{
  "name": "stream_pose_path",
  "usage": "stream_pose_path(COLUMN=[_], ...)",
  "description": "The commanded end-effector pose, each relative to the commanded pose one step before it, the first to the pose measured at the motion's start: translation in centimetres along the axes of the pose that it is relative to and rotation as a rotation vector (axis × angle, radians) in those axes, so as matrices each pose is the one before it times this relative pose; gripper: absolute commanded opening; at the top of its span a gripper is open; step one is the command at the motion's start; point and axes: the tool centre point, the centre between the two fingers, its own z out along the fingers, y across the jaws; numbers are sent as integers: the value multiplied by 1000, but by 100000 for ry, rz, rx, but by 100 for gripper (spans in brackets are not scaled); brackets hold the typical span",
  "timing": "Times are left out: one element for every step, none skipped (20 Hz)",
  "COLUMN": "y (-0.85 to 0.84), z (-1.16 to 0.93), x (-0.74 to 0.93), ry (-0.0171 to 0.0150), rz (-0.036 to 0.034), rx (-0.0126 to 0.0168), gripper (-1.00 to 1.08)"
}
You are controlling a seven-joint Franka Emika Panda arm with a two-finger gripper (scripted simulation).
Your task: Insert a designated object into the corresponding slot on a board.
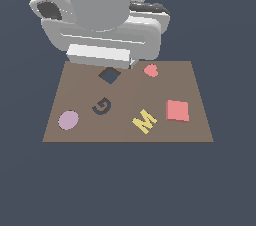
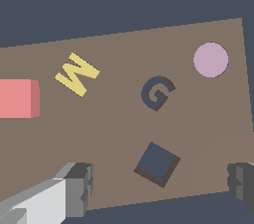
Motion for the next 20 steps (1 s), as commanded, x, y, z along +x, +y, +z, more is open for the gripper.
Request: stream_pose_path(y=[1, -43, -129, -204, -300, -367, -453, -529, -596, -664, -723, -782, -835, -874, -905, -928, -943, -955, -962, -965], z=[0, 29, 87, 110, 203, 211, 280, 332, 366, 412, 444, 484, 520, 539, 560, 581, 586, 594, 598, 595], x=[0, 8, 23, 28, 53, 55, 74, 88, 98, 112, 122, 135, 147, 155, 164, 173, 179, 185, 191, 196], ry=[0, 0, 0, 55, 0, 76, 54, 55, 78, 79, 97, 98, 99, 116, 118, 112, 121, 123, 125, 135], rz=[0, 0, 0, 4, 0, 8, 6, 6, 8, 8, 9, 9, 9, 10, 9, 8, 8, 7, 6, 6], rx=[0, 0, 0, 42, 0, 61, 42, 42, 58, 58, 69, 68, 66, 75, 72, 64, 65, 62, 58, 57], gripper=[100, 100, 100, 100, 100, 100, 100, 100, 100, 100, 100, 100, 100, 100, 100, 100, 100, 100, 100, 100])
